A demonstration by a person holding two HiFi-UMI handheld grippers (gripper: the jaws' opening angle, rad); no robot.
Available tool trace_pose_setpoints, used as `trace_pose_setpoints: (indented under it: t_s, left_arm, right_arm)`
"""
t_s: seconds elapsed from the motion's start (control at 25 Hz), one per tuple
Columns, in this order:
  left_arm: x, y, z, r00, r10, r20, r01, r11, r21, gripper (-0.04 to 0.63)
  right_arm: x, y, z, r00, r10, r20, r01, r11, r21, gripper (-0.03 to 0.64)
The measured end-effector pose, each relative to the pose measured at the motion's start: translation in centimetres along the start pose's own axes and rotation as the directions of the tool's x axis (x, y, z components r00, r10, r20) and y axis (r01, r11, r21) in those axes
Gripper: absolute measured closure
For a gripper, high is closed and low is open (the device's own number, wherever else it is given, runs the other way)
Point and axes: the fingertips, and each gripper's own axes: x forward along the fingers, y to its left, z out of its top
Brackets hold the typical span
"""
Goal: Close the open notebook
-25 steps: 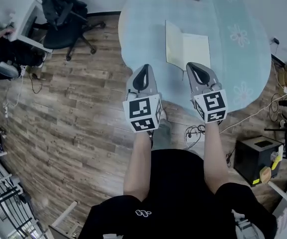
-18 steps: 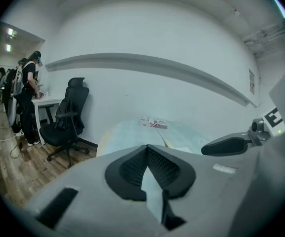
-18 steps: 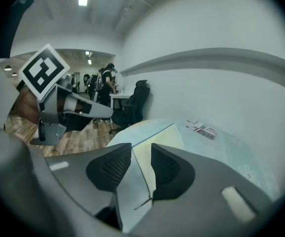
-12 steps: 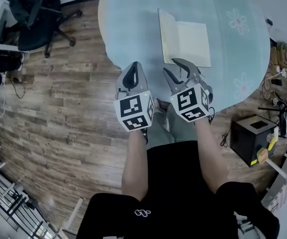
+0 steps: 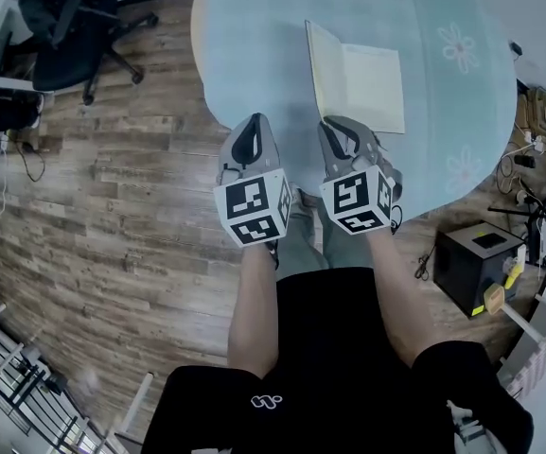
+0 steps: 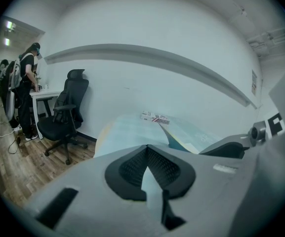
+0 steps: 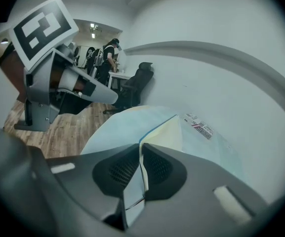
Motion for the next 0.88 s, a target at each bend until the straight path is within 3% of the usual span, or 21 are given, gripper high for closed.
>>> trace_pose_setpoints:
  t_s: [0.28, 0.52, 0.88]
  left_arm:
    - [2.1, -3.2, -0.8, 0.997, -0.074, -0.023, 0.074, 0.997, 0.017, 0.592]
    - [3.6, -6.4, -1.5, 0.990, -0.130, -0.046, 0.132, 0.991, 0.040, 0.592]
    - [4.5, -8.4, -2.3, 0.986, -0.153, -0.072, 0.157, 0.986, 0.052, 0.592]
  right_arm:
    - [-2.3, -2.8, -1.2, 0.997, -0.056, 0.062, 0.053, 0.997, 0.054, 0.595]
    - [-4.2, -5.7, -3.7, 0.989, -0.111, 0.097, 0.091, 0.977, 0.191, 0.597]
    - [-5.3, -9.2, -9.7, 0.983, -0.186, 0.003, 0.178, 0.946, 0.269, 0.588]
